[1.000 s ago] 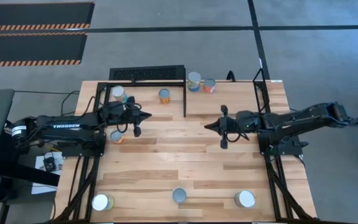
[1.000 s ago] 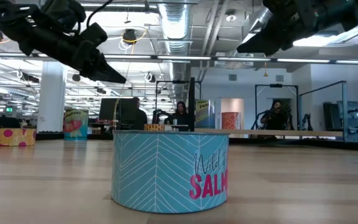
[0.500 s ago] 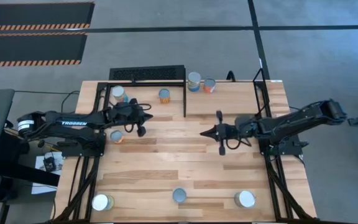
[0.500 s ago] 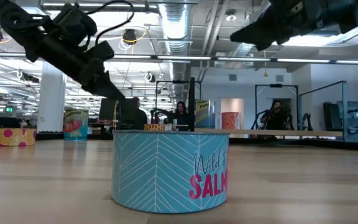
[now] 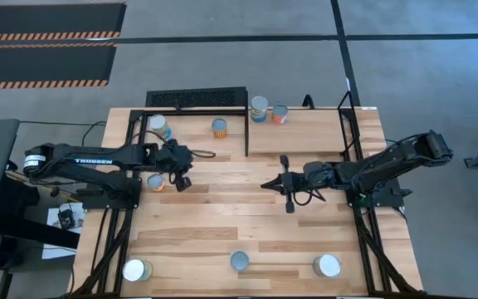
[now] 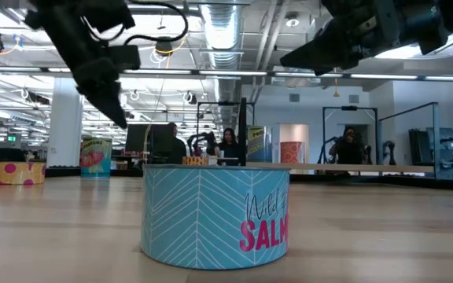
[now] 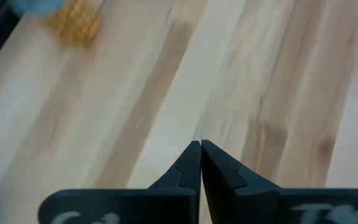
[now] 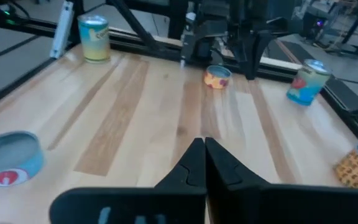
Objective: Pick and place cans onto a shelf
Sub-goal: Put the canned pineapple rings on the shelf
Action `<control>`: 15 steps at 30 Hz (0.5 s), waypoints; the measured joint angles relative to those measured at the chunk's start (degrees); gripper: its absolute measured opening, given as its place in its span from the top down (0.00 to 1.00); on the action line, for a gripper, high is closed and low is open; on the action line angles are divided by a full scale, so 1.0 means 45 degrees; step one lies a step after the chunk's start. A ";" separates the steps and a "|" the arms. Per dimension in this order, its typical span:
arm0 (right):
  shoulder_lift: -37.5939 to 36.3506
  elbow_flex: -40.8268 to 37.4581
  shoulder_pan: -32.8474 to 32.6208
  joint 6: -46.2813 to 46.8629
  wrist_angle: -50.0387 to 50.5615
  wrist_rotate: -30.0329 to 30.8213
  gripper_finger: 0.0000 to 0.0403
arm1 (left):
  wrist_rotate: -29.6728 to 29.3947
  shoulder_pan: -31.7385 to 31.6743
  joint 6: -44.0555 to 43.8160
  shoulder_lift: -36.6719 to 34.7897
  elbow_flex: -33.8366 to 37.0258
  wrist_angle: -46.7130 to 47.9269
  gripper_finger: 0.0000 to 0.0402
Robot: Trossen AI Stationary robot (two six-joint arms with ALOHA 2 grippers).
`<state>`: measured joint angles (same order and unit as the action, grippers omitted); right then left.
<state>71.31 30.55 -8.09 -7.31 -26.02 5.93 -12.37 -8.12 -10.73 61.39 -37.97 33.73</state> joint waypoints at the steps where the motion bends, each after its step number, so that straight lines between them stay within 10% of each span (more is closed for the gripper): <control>1: -0.0010 -0.0002 -0.0098 0.0027 -0.0039 -0.0003 0.98 | -0.0213 0.0323 -0.0541 -0.0001 -0.0280 0.0916 0.98; 15: -0.0029 0.0003 -0.0793 -0.0252 -0.0034 0.0002 0.98 | -0.0697 0.2978 -0.8110 0.0293 -0.0643 0.6602 0.74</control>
<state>71.18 30.57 -11.66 -8.45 -26.17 5.93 -15.50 5.28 -47.22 62.71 -40.87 63.44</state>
